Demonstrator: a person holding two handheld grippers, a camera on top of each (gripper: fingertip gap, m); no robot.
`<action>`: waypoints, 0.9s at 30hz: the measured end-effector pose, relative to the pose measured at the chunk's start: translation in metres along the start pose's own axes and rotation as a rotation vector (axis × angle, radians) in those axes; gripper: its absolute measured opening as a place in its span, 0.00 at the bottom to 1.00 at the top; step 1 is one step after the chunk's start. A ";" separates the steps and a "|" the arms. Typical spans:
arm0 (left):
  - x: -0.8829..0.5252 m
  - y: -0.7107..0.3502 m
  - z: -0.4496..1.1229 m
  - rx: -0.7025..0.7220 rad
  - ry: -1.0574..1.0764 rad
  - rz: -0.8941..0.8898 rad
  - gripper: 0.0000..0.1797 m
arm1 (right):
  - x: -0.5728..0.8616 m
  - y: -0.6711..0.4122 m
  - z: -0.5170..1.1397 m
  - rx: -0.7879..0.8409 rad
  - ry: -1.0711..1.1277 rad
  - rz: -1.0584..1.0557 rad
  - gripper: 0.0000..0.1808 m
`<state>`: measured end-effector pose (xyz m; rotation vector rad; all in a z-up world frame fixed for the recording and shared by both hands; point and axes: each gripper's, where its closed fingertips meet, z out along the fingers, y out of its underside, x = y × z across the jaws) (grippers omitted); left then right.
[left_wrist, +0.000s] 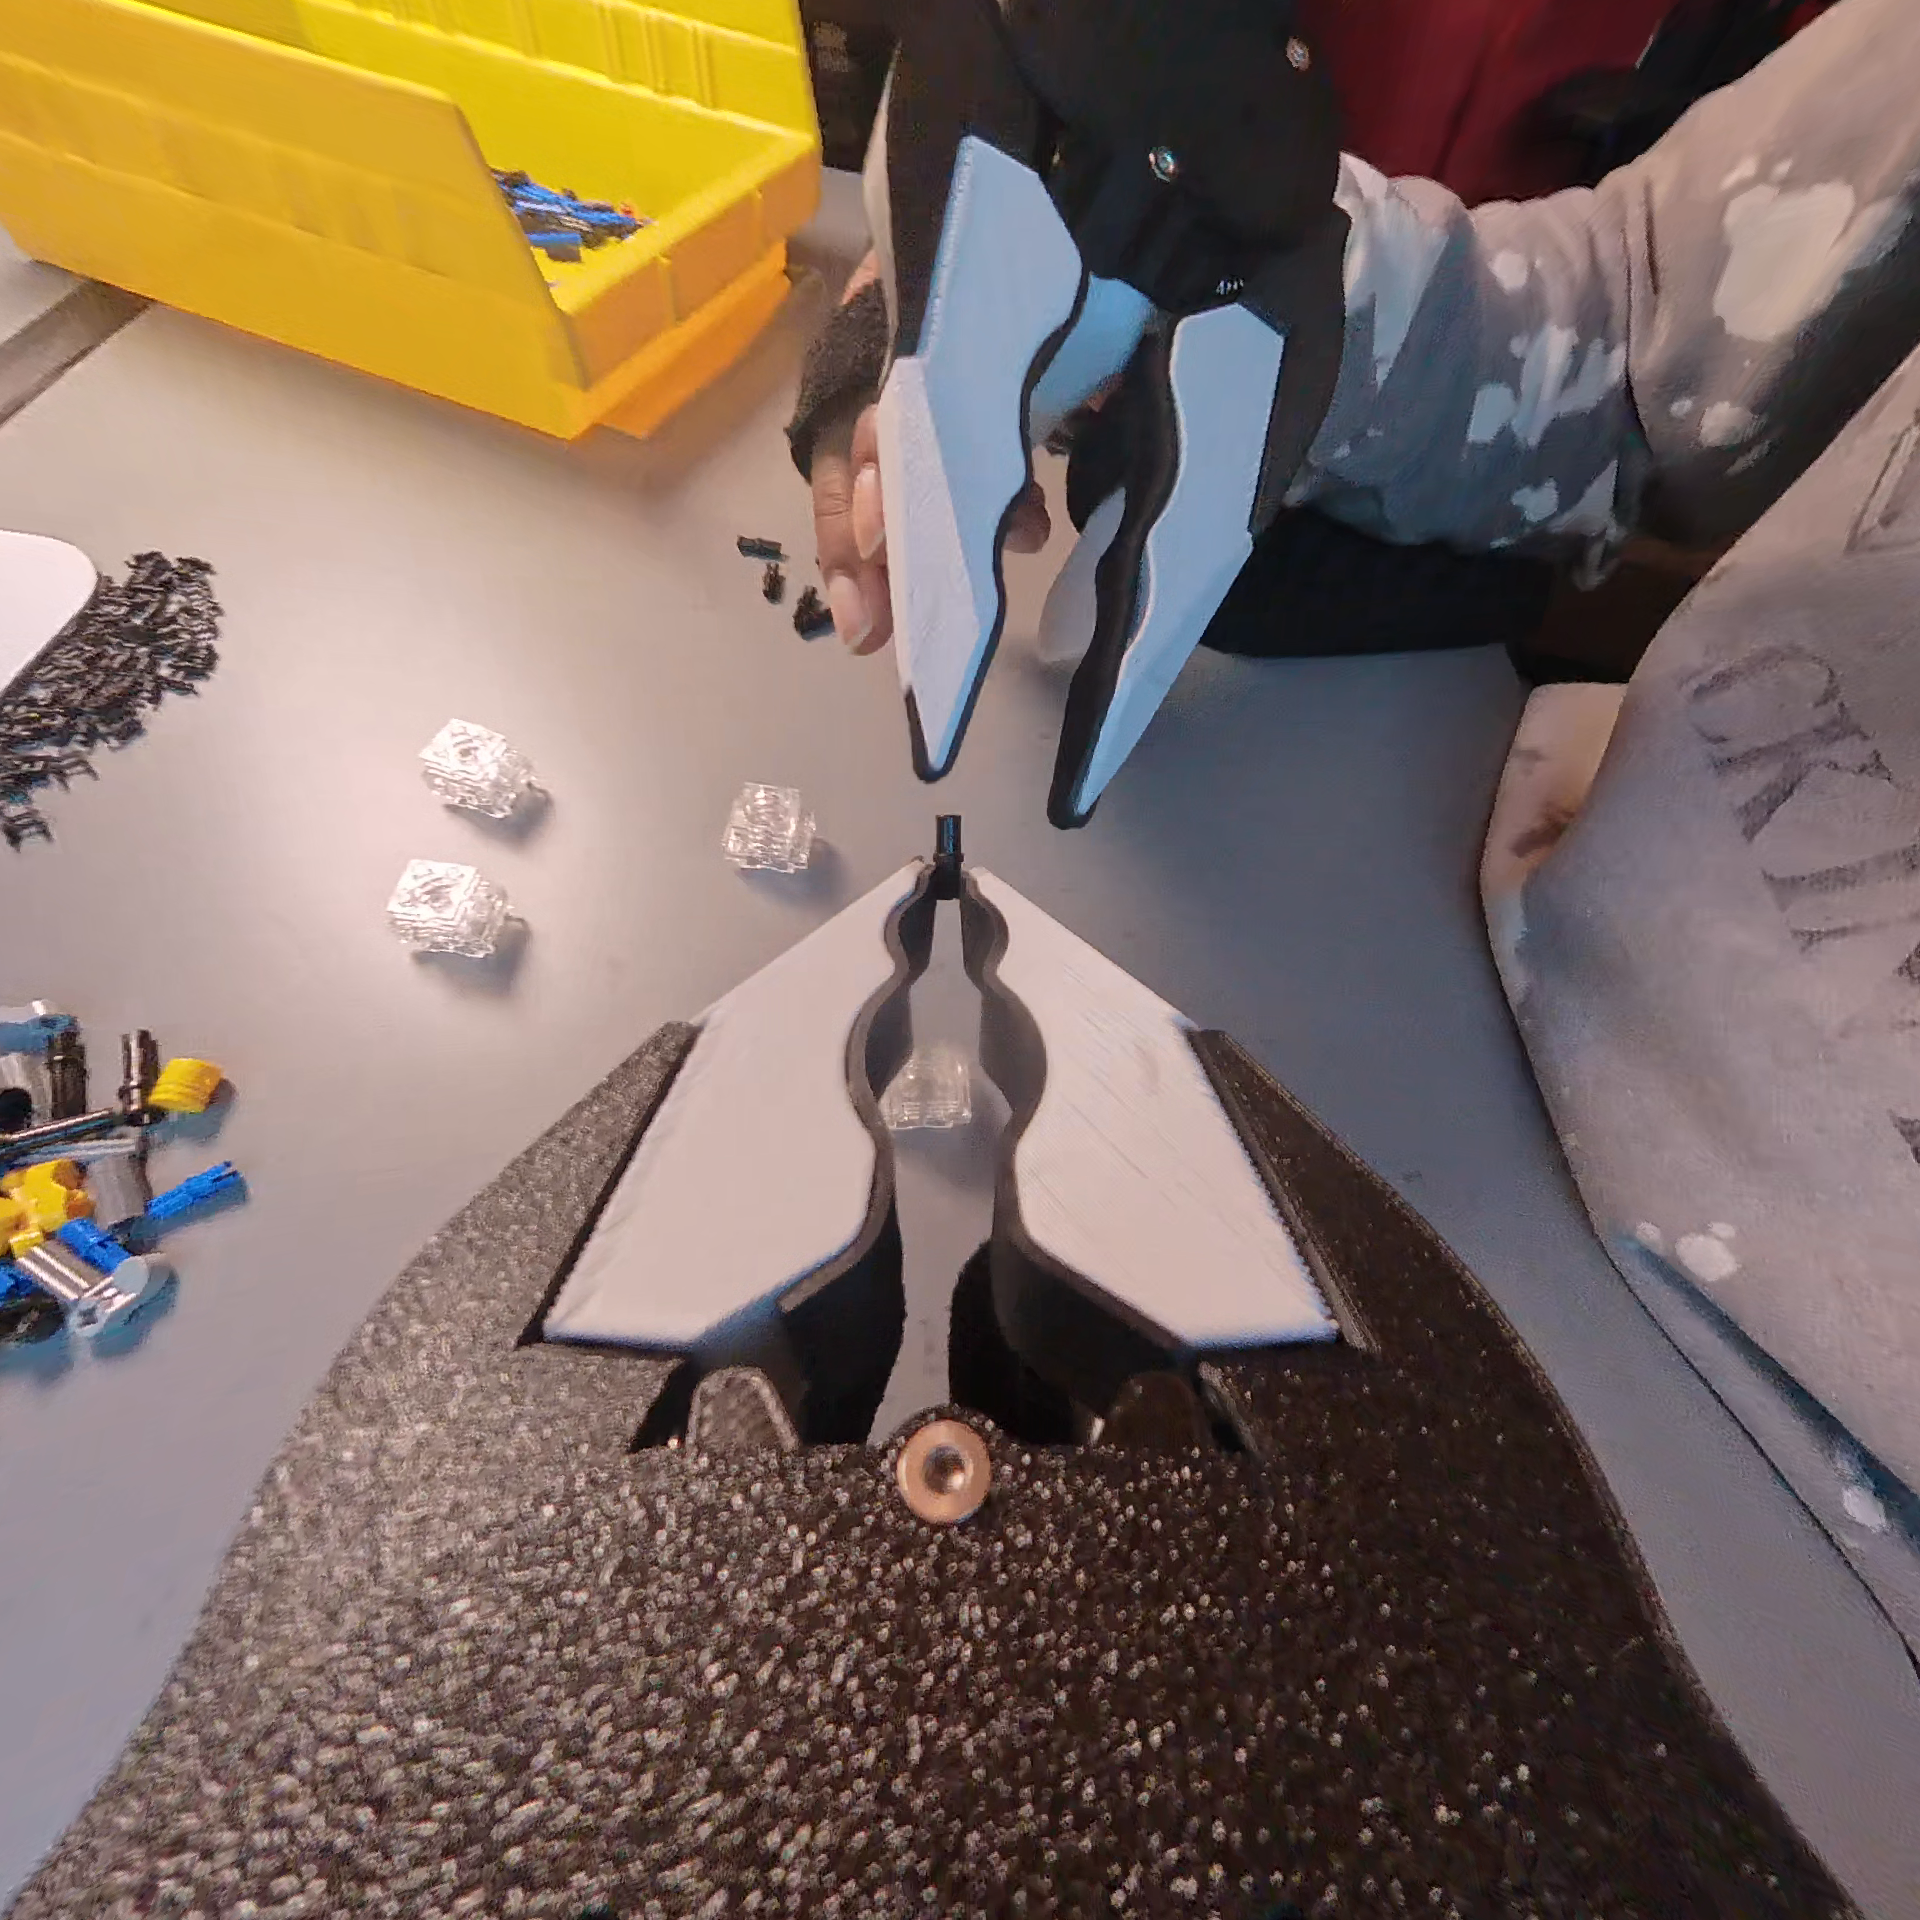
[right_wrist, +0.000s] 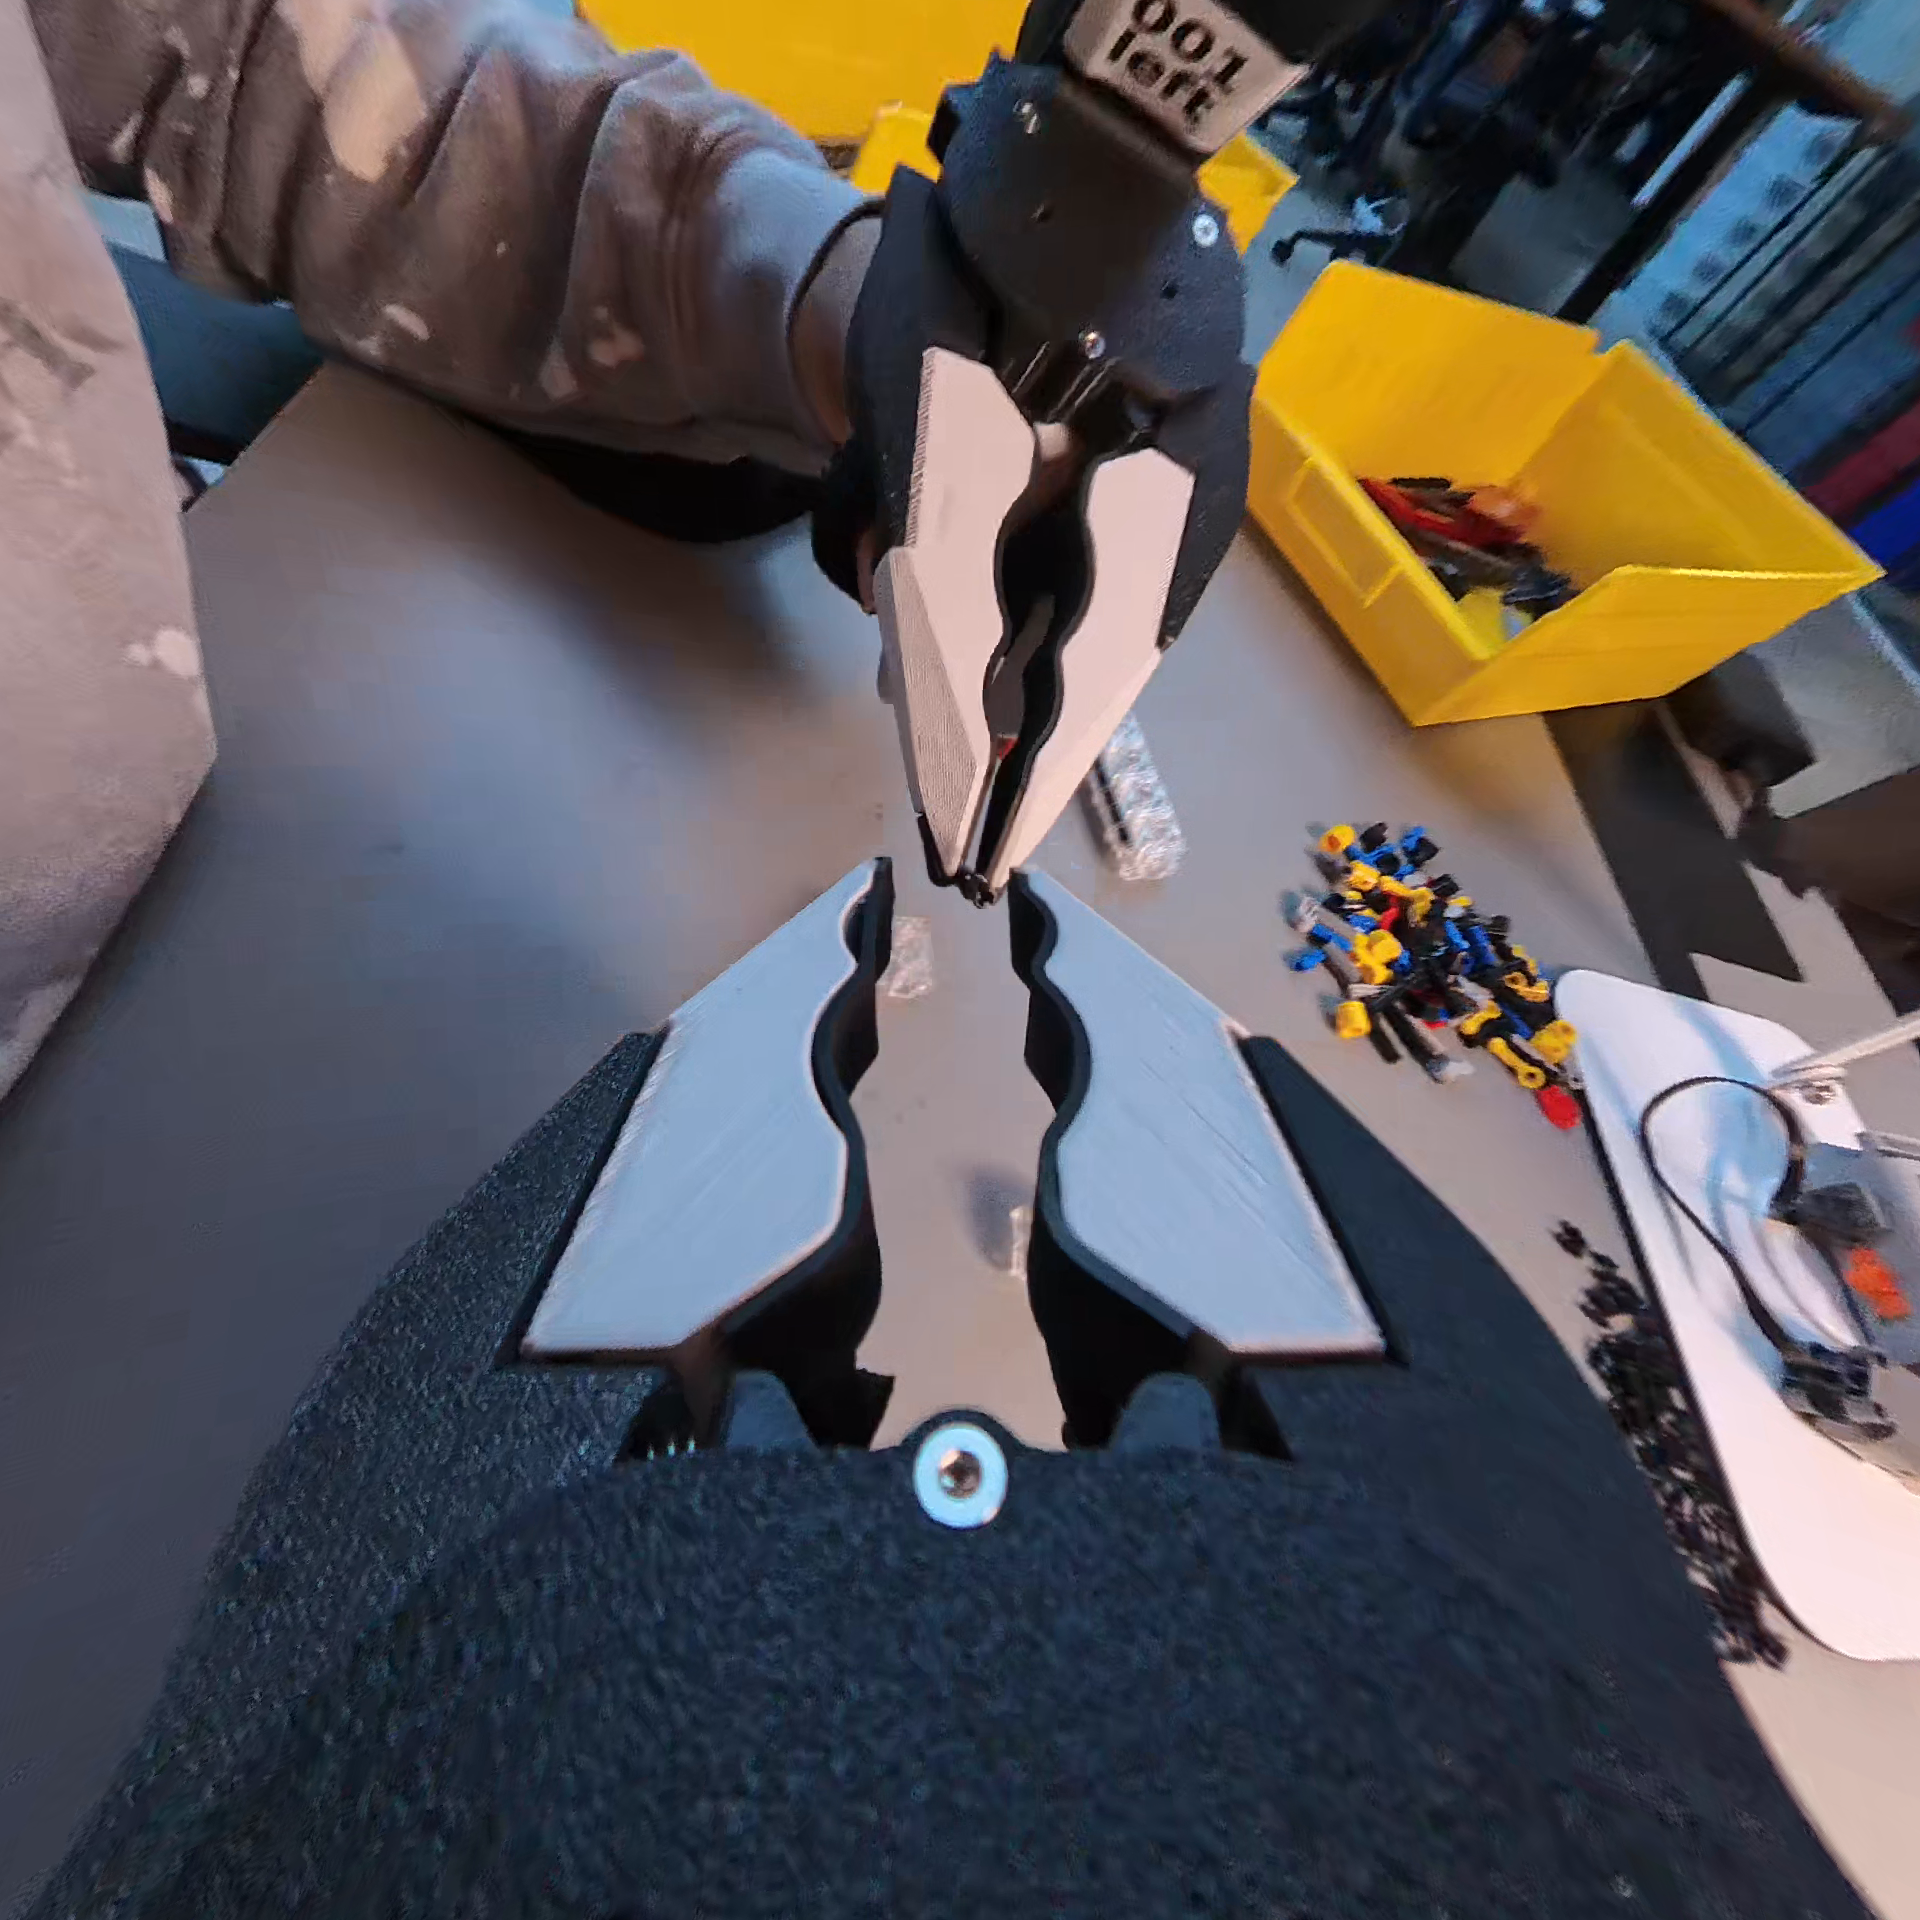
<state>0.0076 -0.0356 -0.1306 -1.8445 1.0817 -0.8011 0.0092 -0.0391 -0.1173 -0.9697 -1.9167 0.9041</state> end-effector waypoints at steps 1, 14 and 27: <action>0.002 0.004 0.003 -0.023 0.006 0.014 0.01 | -0.003 0.005 0.003 -0.025 -0.013 -0.004 0.12; 0.014 0.015 0.010 -0.089 0.055 0.055 0.01 | -0.015 0.019 0.013 -0.111 -0.049 -0.072 0.03; 0.008 0.009 0.007 -0.027 0.040 0.028 0.01 | -0.007 0.015 0.012 -0.053 -0.026 -0.016 0.02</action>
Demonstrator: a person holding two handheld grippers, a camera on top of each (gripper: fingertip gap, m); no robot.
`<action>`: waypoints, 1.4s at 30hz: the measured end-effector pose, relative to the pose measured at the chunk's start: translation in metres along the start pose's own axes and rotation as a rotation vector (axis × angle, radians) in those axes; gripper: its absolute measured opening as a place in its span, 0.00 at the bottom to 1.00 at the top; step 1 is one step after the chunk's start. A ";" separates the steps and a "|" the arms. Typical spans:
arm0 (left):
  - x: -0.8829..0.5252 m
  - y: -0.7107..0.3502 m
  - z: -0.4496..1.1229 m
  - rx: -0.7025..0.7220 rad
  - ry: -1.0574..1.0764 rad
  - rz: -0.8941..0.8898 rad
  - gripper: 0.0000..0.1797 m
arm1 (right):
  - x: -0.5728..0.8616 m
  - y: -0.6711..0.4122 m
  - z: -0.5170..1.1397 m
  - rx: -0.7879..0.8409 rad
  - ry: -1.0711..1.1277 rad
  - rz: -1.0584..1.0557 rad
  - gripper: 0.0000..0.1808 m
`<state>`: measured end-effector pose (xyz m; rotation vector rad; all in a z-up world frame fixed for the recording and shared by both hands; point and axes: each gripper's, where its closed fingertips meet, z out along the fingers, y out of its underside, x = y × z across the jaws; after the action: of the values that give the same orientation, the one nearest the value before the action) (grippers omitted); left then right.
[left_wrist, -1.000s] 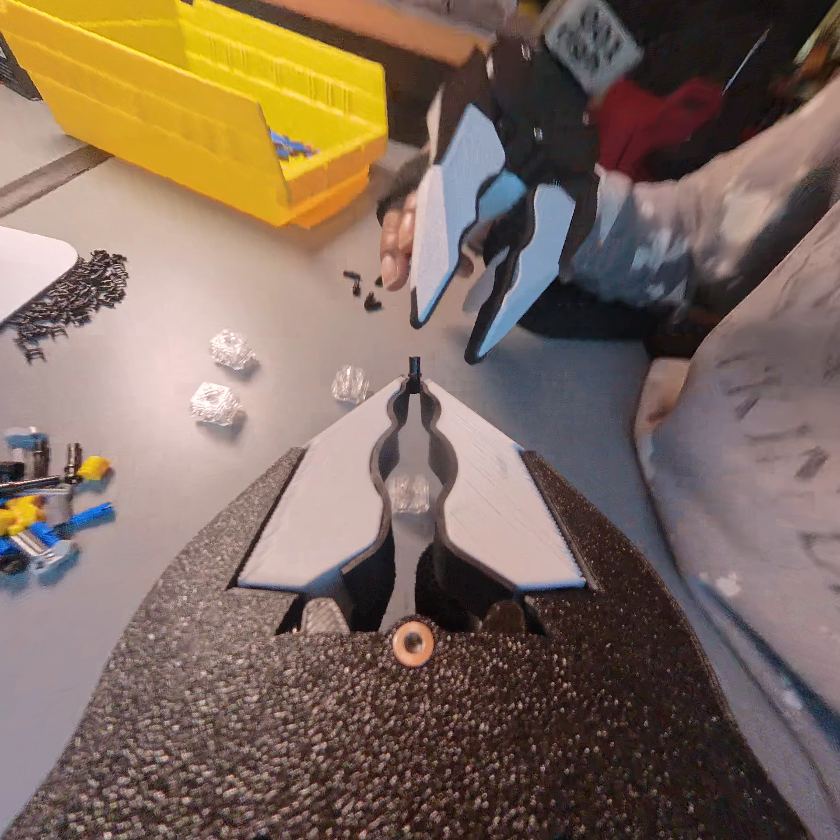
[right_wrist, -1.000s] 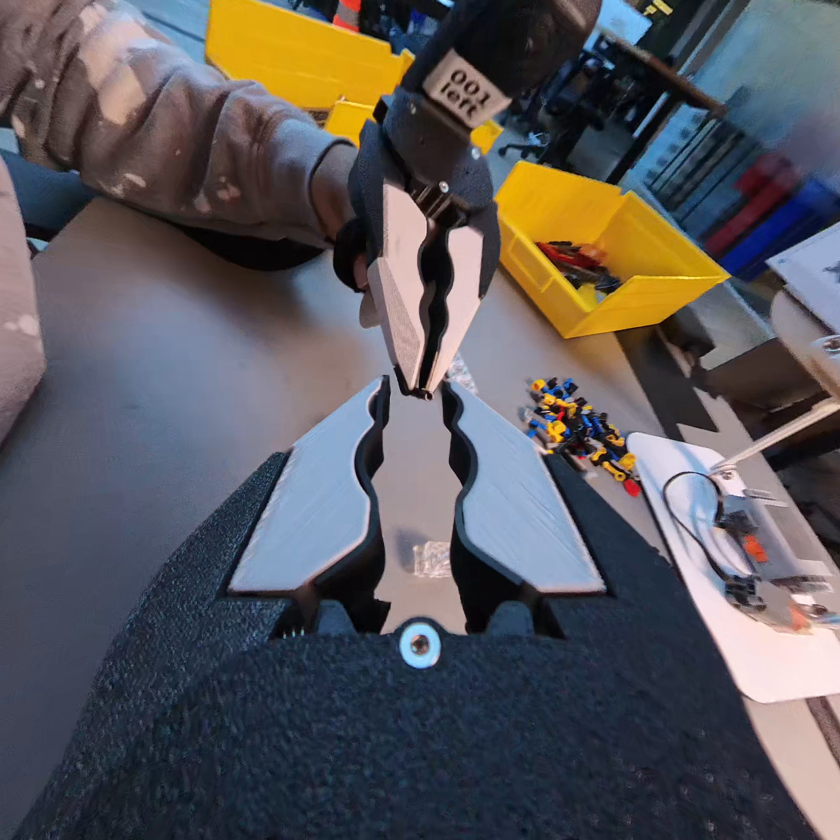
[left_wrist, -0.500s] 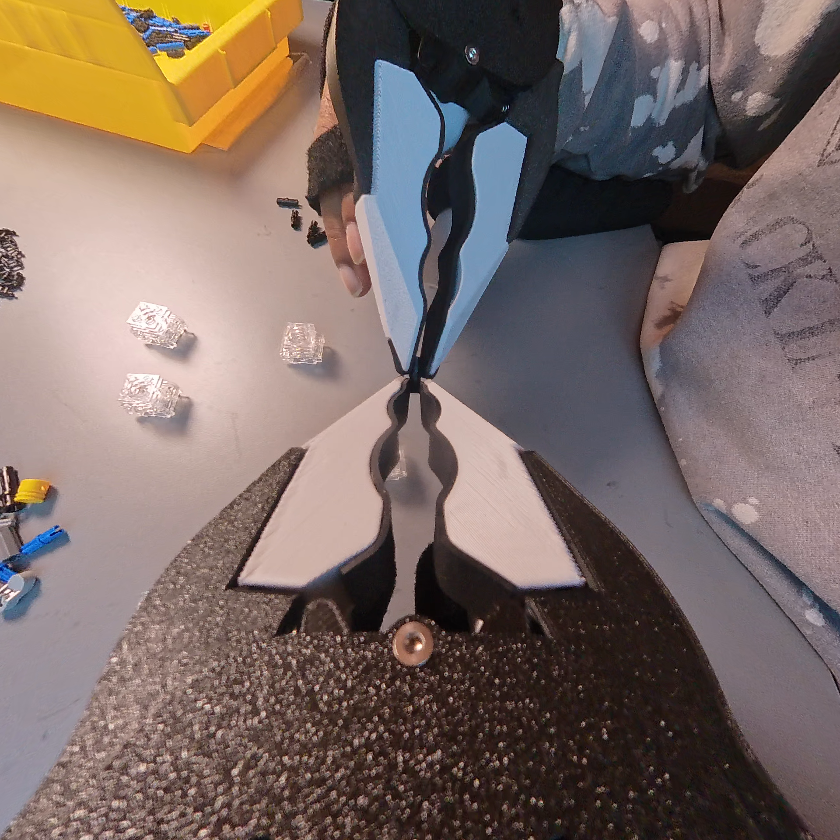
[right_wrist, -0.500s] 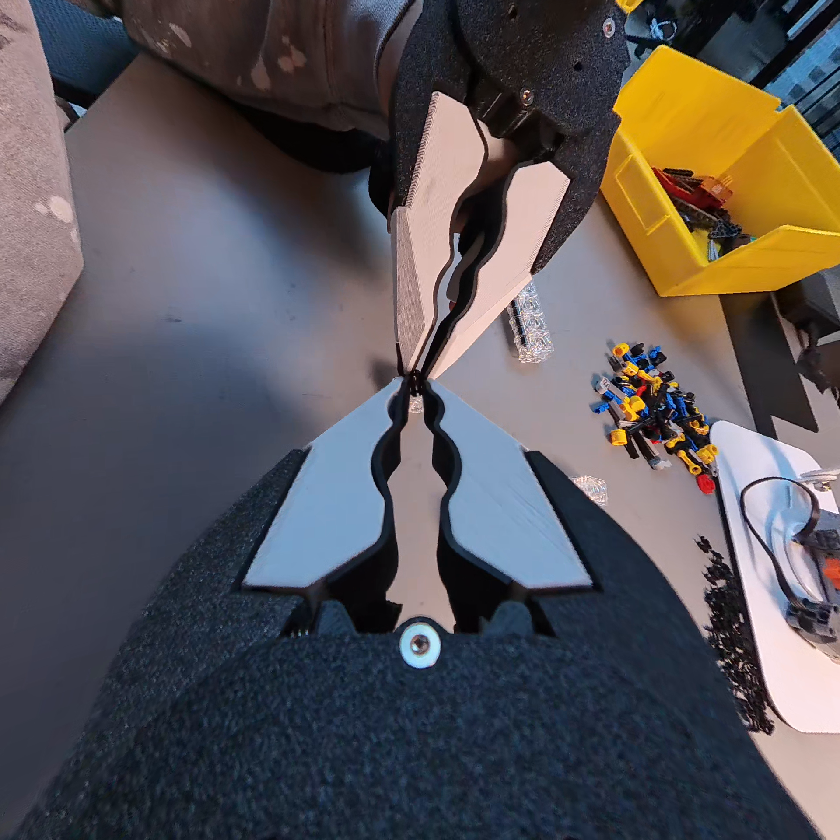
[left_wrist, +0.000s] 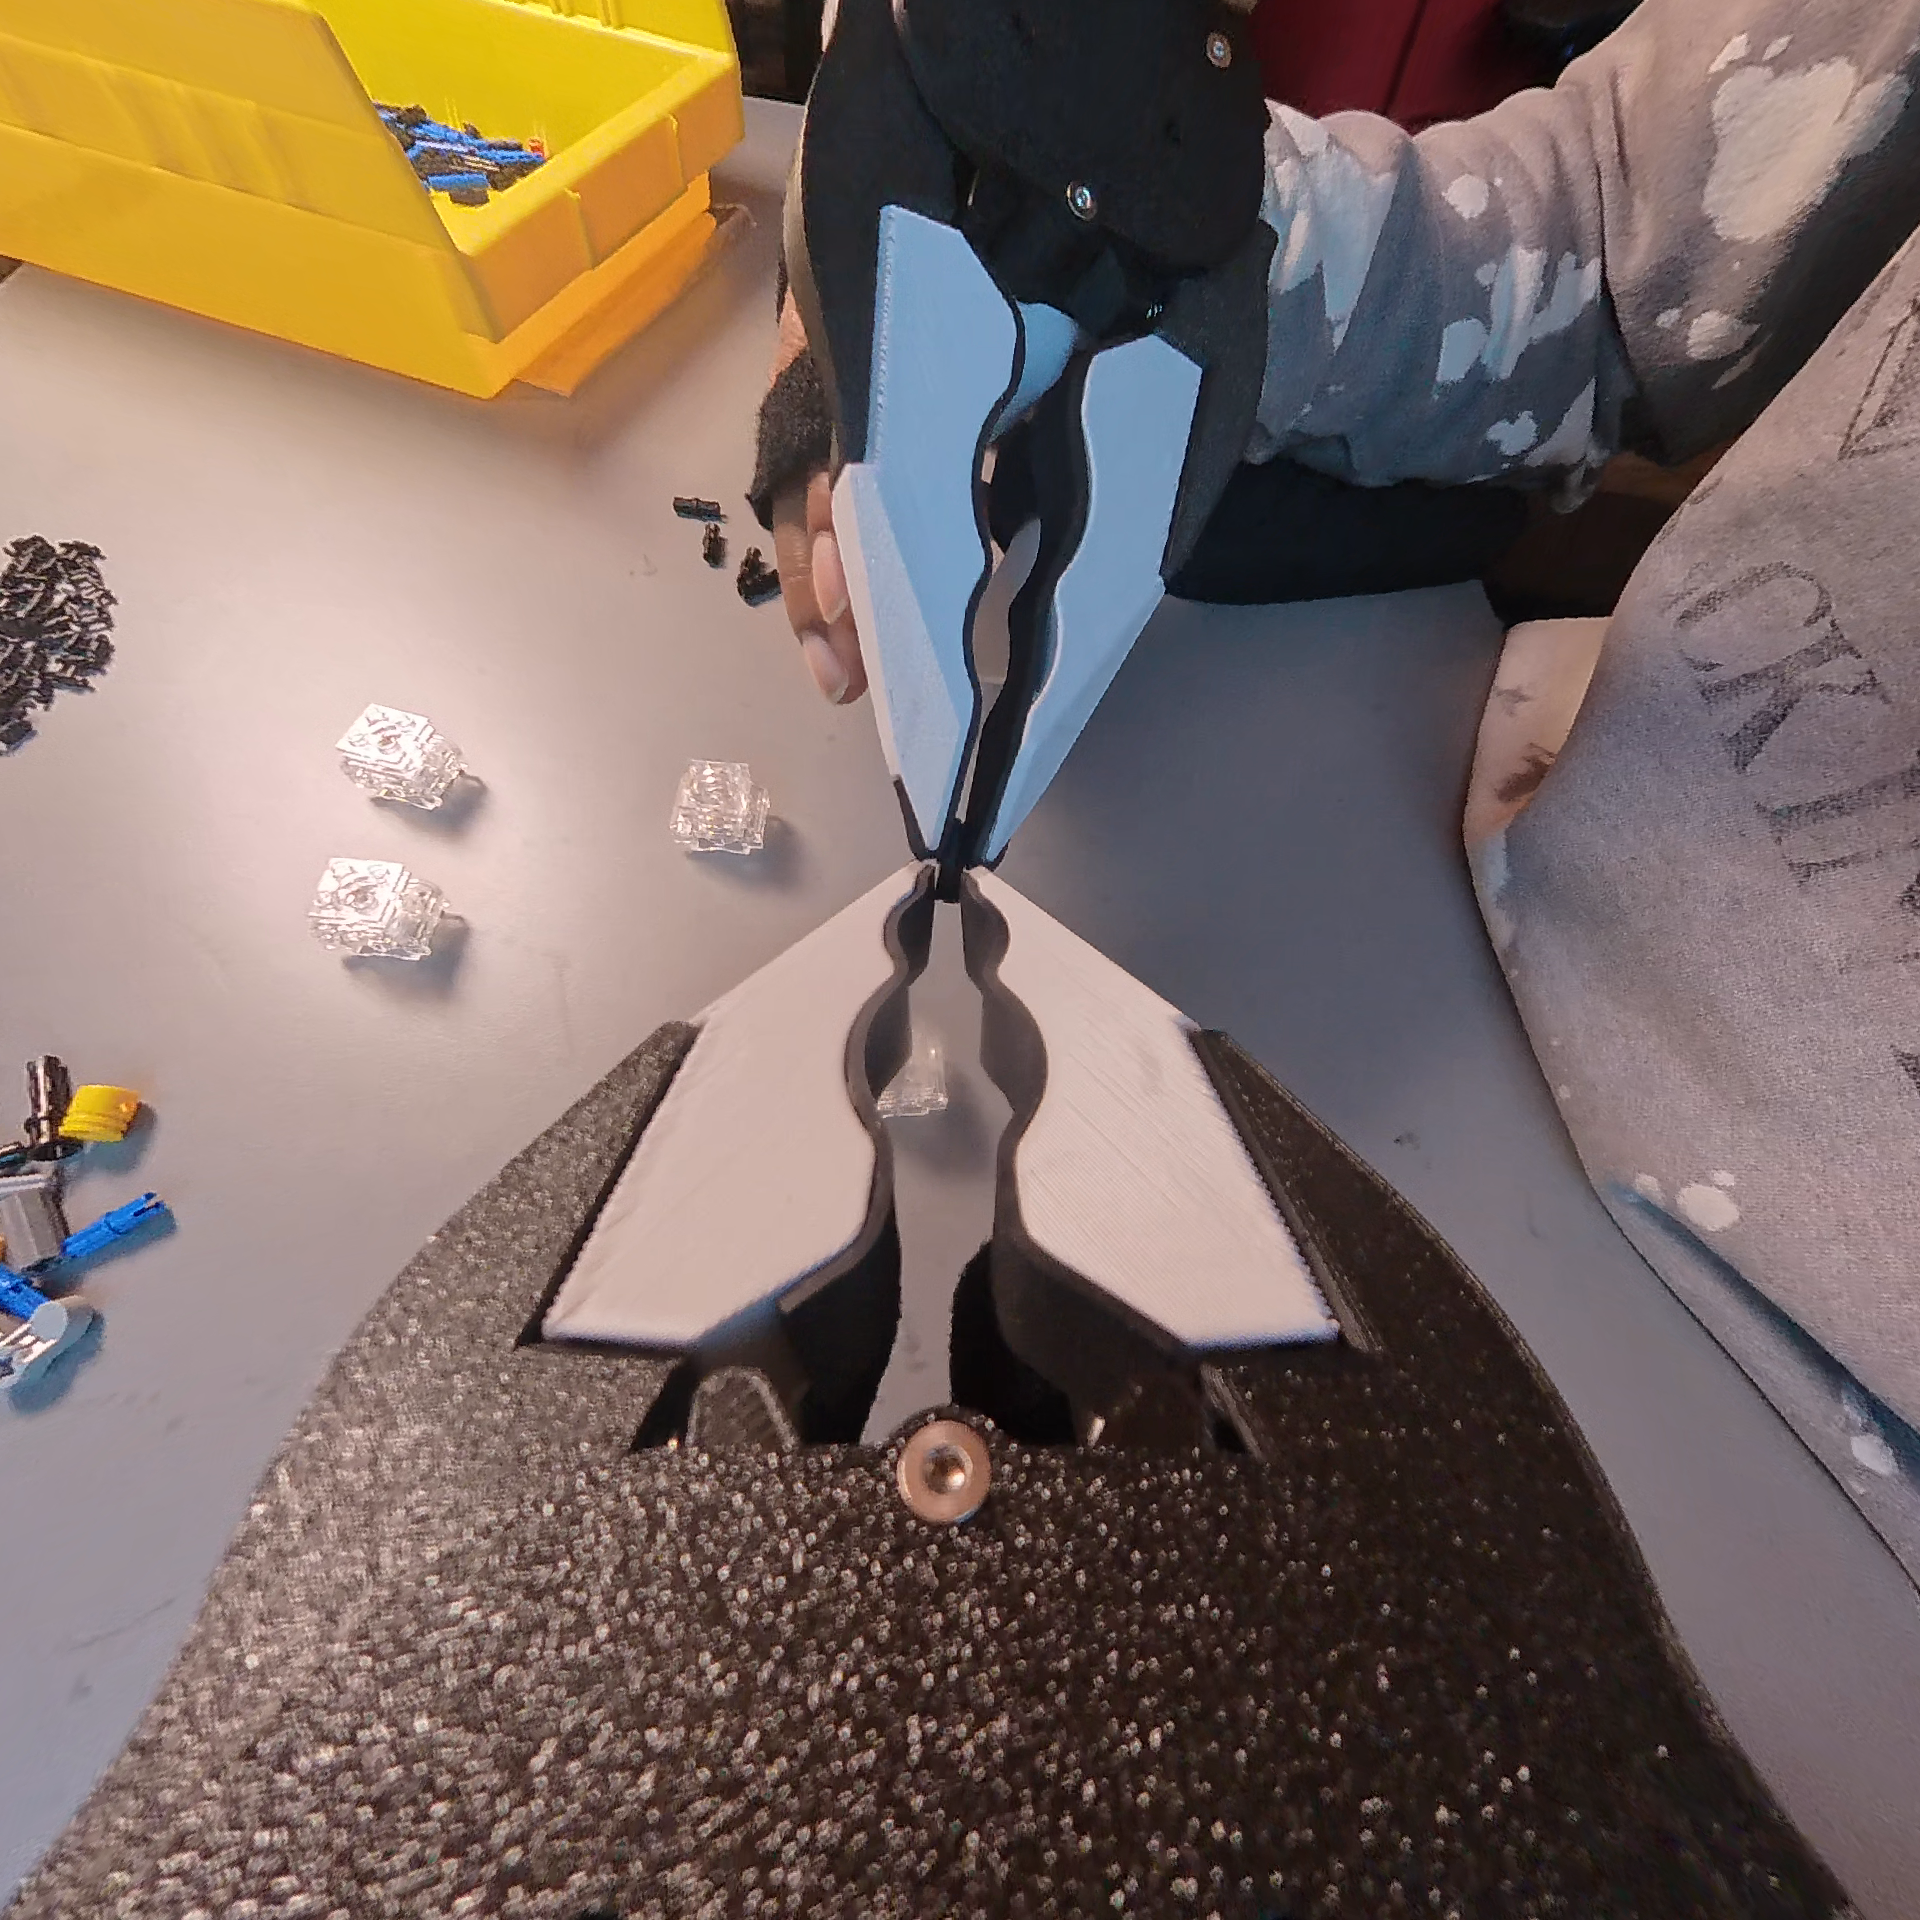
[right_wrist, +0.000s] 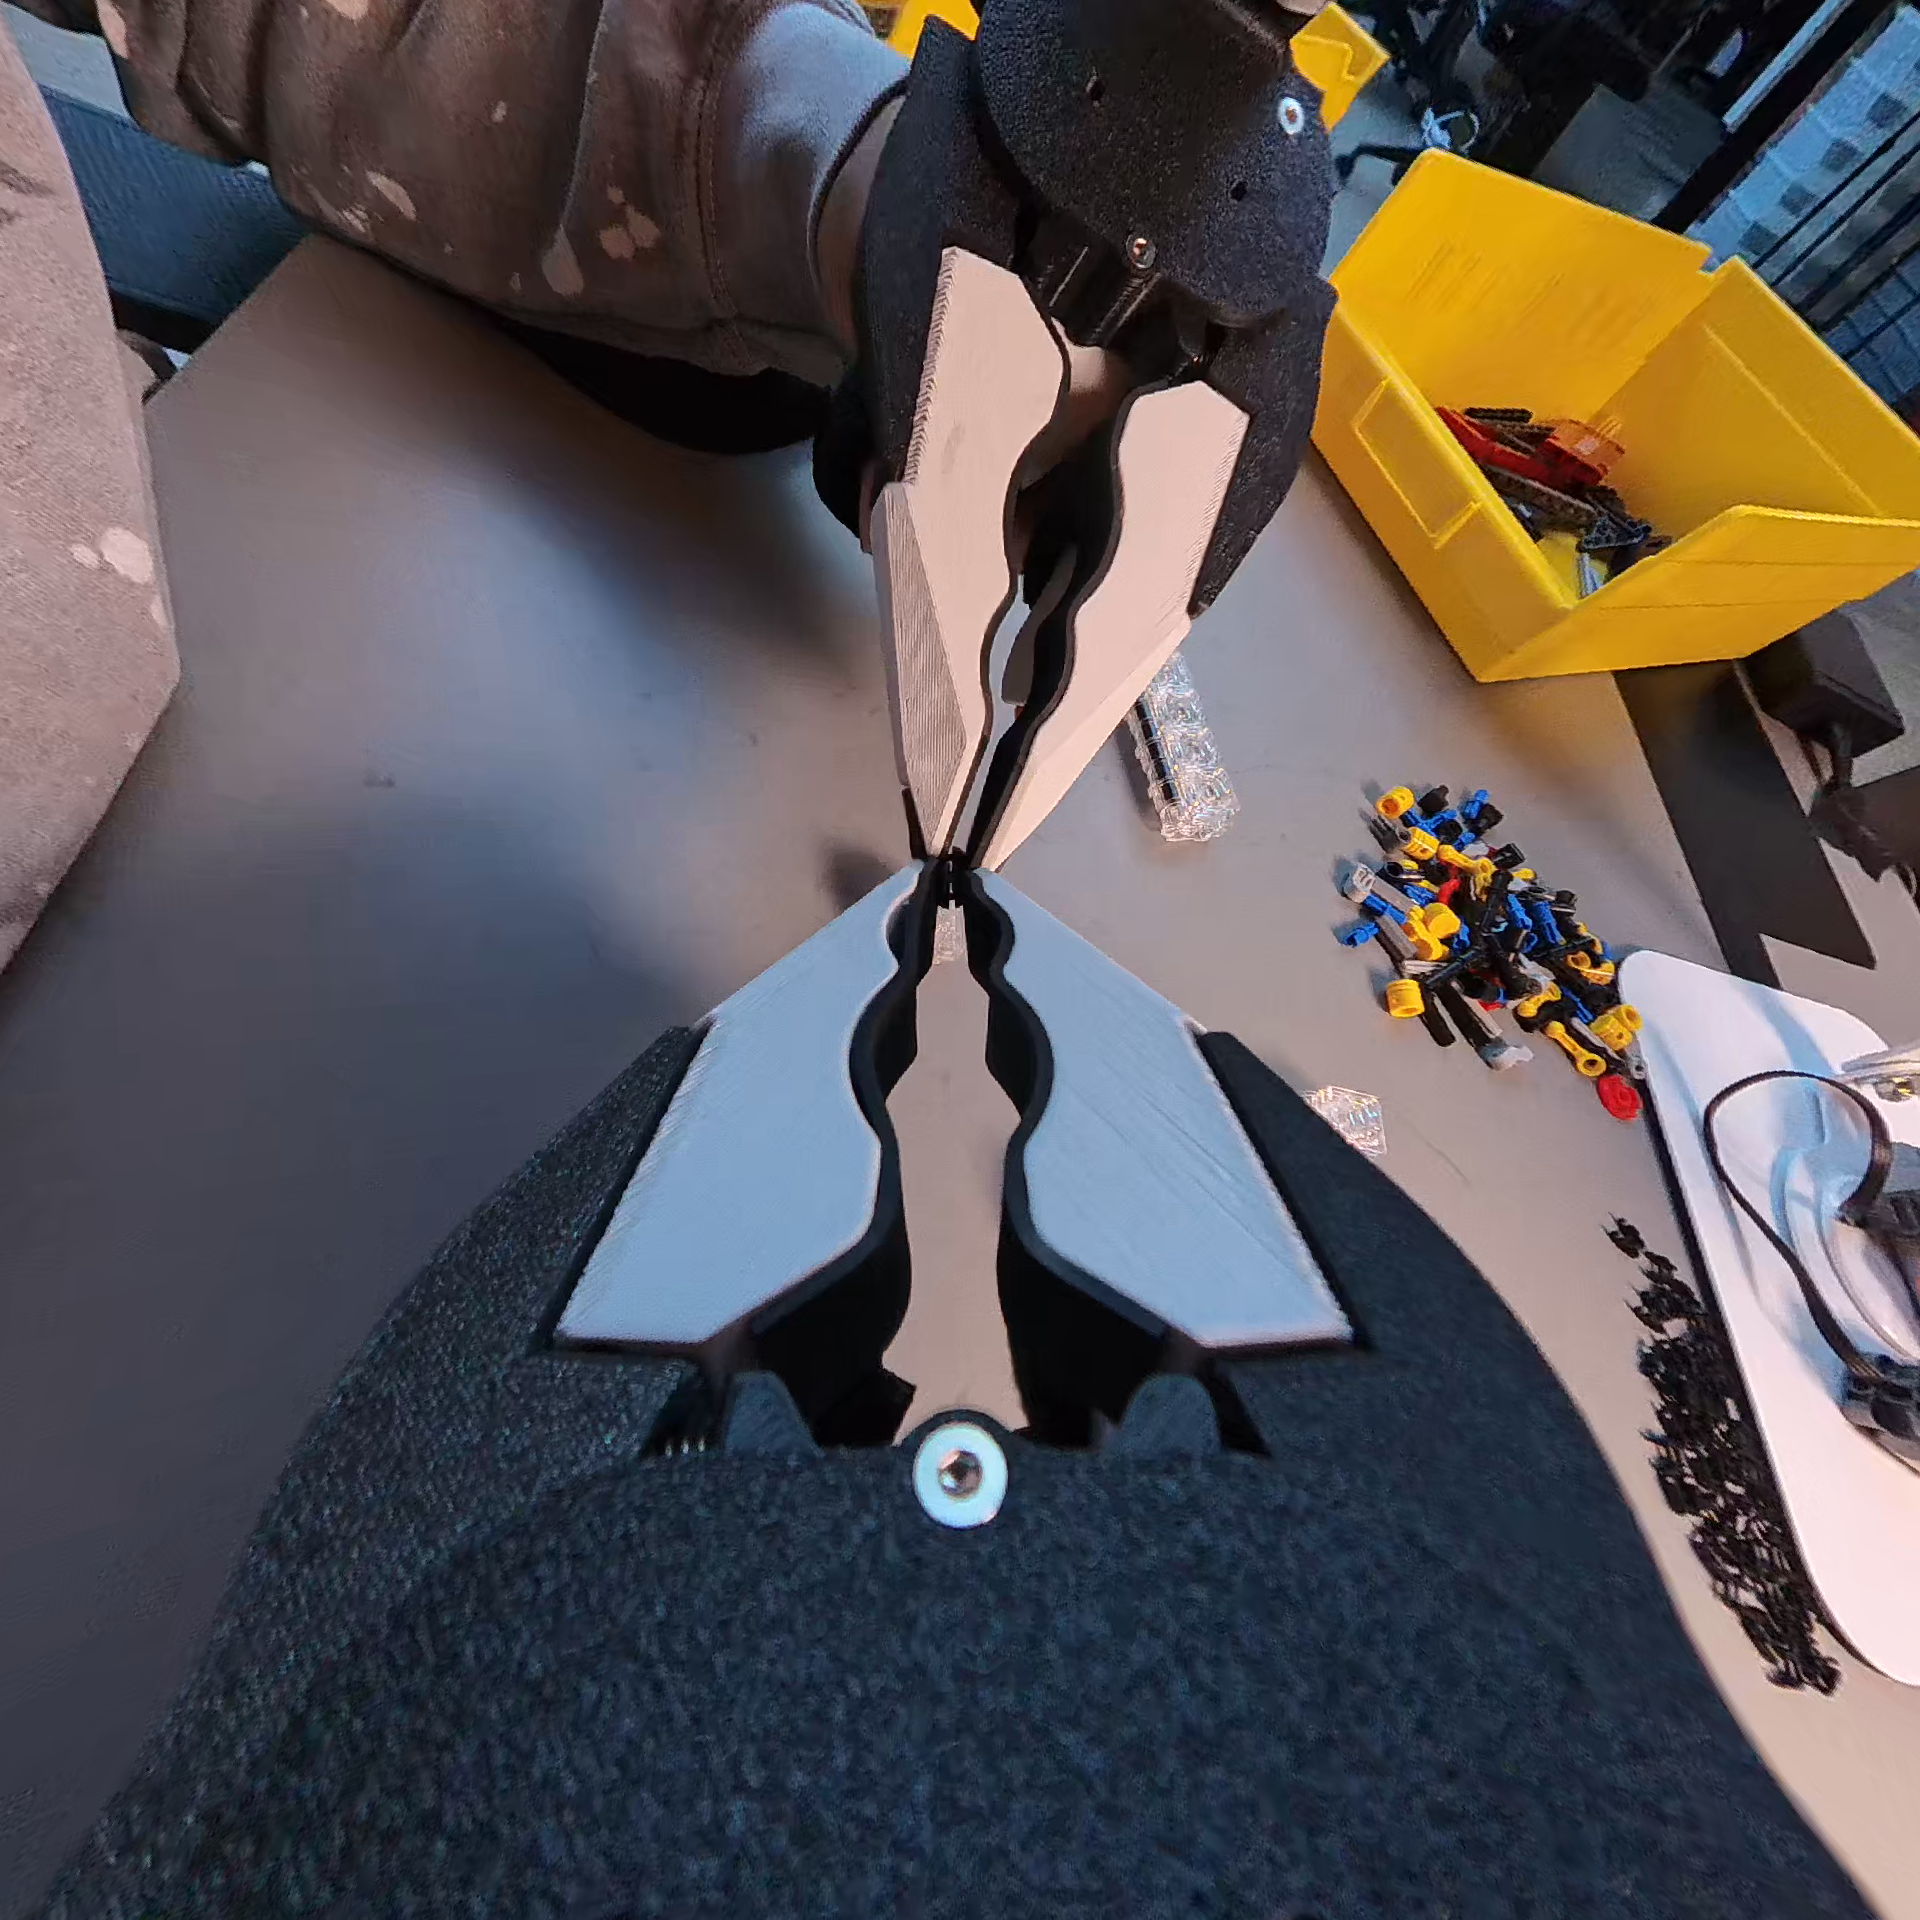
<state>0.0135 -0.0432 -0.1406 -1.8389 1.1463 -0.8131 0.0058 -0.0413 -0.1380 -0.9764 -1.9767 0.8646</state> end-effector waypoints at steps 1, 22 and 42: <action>-0.002 -0.002 -0.001 0.011 -0.009 -0.002 0.01 | 0.002 -0.001 -0.001 0.010 0.008 0.012 0.02; -0.009 0.057 0.008 -0.263 -0.056 -0.065 0.19 | 0.027 0.022 -0.012 0.050 0.057 0.203 0.02; 0.003 -0.013 -0.009 0.146 -0.053 0.148 0.13 | 0.013 -0.016 -0.017 0.149 -0.004 0.214 0.02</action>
<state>0.0123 -0.0446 -0.1244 -1.6265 1.1443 -0.7384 0.0087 -0.0338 -0.1126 -1.1119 -1.8039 1.1160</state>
